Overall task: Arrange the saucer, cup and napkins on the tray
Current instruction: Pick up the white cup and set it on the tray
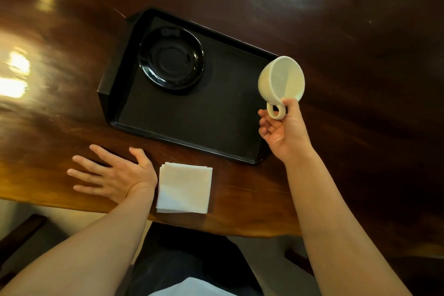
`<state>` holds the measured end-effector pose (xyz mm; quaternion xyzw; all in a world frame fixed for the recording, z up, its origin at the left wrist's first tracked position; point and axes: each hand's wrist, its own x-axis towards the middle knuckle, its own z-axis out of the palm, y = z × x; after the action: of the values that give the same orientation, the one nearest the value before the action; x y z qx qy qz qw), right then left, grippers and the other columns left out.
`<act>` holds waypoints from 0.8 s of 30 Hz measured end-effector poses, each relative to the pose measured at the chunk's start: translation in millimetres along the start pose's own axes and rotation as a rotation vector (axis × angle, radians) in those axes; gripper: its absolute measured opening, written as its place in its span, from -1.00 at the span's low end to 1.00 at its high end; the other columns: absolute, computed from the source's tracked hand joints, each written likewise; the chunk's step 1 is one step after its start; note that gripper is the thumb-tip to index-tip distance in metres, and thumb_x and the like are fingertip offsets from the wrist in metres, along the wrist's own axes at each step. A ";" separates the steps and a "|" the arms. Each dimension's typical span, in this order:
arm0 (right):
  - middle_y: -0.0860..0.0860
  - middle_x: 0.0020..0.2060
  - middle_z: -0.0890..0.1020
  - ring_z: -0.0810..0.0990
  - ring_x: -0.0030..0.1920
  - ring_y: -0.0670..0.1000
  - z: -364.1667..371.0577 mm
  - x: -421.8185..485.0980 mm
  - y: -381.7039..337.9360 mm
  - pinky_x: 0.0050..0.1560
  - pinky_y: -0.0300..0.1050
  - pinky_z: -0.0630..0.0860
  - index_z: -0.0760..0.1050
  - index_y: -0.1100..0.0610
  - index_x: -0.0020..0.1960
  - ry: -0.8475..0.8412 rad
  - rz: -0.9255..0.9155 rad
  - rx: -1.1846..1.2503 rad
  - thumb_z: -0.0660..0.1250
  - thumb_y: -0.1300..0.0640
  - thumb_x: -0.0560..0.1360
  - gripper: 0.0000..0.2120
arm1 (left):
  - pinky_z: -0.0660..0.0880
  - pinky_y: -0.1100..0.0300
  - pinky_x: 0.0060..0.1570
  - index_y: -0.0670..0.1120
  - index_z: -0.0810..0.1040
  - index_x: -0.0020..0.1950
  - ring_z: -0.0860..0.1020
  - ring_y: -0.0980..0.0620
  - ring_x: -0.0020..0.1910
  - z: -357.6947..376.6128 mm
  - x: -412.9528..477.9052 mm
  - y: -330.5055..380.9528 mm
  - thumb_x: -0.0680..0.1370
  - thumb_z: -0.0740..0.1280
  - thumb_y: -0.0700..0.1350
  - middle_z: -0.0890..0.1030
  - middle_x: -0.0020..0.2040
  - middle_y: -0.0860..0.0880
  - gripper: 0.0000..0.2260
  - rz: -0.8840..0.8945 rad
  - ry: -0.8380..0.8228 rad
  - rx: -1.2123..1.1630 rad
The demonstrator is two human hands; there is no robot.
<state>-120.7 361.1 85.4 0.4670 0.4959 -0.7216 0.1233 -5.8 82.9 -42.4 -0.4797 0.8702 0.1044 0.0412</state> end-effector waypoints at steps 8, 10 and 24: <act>0.13 -0.19 0.75 0.66 -0.26 0.00 32.9 10.9 13.3 -0.26 -0.14 0.59 0.50 0.08 0.09 -0.004 0.060 -0.065 0.35 -0.10 0.50 -0.71 | -0.10 -0.37 0.51 -0.10 0.08 0.67 -0.01 -0.41 0.62 2.0 0.7 0.1 0.58 0.12 0.22 0.06 0.66 -0.30 -0.27 0.001 0.000 0.011; 0.16 -0.10 0.73 0.65 -0.24 0.01 34.5 13.5 14.0 -0.26 -0.13 0.58 0.49 0.07 0.10 0.003 0.068 -0.083 0.33 -0.09 0.51 -0.73 | -0.10 -0.38 0.51 -0.10 0.08 0.67 -0.01 -0.41 0.62 2.6 0.1 -0.2 0.59 0.12 0.21 0.05 0.67 -0.29 -0.28 0.003 -0.002 0.007; 0.17 -0.07 0.74 0.64 -0.22 0.03 47.3 27.5 22.8 -0.26 -0.12 0.56 0.51 0.11 0.02 0.054 0.112 -0.132 0.32 -0.08 0.52 -0.75 | -0.11 -0.37 0.51 -0.09 0.08 0.67 0.00 -0.41 0.62 6.8 1.1 -3.0 0.59 0.10 0.22 0.05 0.67 -0.29 -0.28 0.008 0.009 0.010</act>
<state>-146.8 318.8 53.2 0.5042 0.5186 -0.6665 0.1807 -4.0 81.9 -49.7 -0.4764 0.8729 0.0977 0.0392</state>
